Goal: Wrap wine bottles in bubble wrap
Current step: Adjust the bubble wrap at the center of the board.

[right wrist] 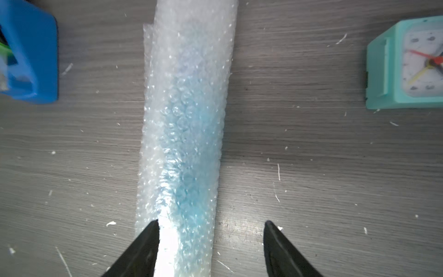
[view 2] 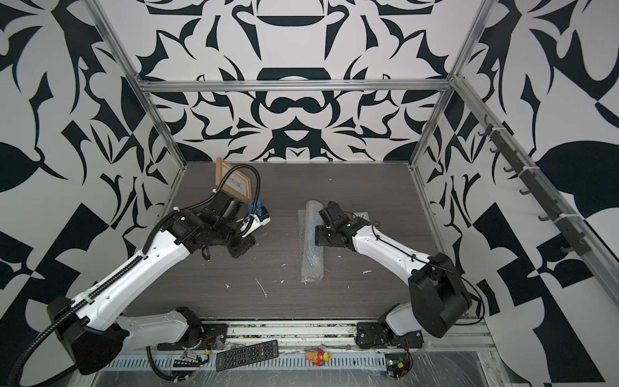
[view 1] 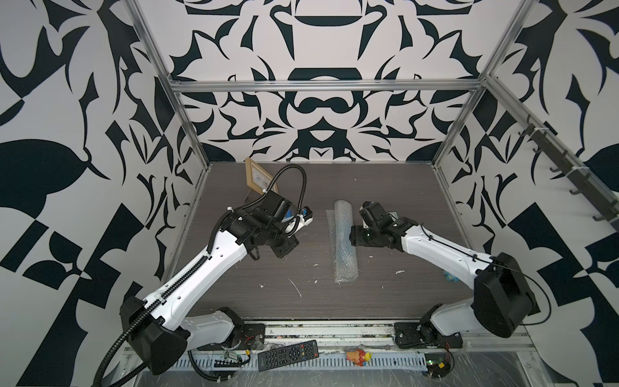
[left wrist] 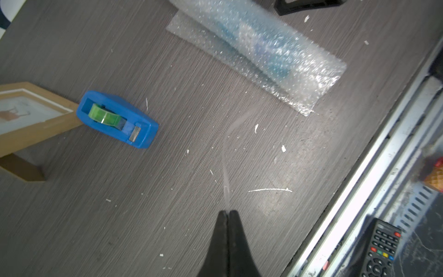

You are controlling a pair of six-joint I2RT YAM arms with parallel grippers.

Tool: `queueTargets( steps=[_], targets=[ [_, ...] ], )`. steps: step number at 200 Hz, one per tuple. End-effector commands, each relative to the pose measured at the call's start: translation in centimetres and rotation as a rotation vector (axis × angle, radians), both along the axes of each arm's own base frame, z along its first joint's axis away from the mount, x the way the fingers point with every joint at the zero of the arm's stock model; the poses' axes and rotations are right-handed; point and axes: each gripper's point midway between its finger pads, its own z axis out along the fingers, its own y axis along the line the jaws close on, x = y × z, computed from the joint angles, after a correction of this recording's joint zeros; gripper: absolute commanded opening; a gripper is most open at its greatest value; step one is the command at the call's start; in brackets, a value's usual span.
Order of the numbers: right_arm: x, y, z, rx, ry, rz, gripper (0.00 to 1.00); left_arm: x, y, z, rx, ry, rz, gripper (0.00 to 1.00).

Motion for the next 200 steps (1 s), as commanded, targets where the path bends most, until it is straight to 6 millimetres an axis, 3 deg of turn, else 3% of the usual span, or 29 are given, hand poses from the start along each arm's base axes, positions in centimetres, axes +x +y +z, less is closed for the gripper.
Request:
queueTargets(
  steps=[1, 17, 26, 61, 91, 131, 200],
  targets=[
    [1.0, 2.0, 2.4, -0.089, -0.067, 0.040, 0.70, 0.2, 1.7, -1.2, 0.064, 0.001, 0.079, 0.00],
    [1.7, 2.3, 2.0, -0.201, -0.056, 0.030, 0.76, 0.7, 2.1, -1.9, 0.068, -0.004, 0.129, 0.00],
    [2.1, 2.8, 1.9, -0.260, -0.055, 0.035, 0.87, 0.8, 2.4, -2.2, 0.064, 0.000, 0.159, 0.00],
    [3.8, 5.6, 1.2, -0.446, -0.057, 0.079, 0.98, 0.9, 3.7, -3.7, 0.068, 0.032, 0.244, 0.00],
    [4.8, 7.3, 0.2, -0.598, -0.068, 0.082, 0.98, 0.4, 4.4, -4.4, 0.083, 0.050, 0.271, 0.00],
    [5.4, 7.7, -0.5, -0.733, -0.090, 0.044, 0.99, -0.2, 4.2, -4.6, 0.053, 0.057, 0.261, 0.00],
    [4.4, 5.8, -2.8, -0.835, -0.058, 0.009, 0.99, -0.8, 3.8, -4.6, 0.004, 0.060, 0.243, 0.00]
  ],
)
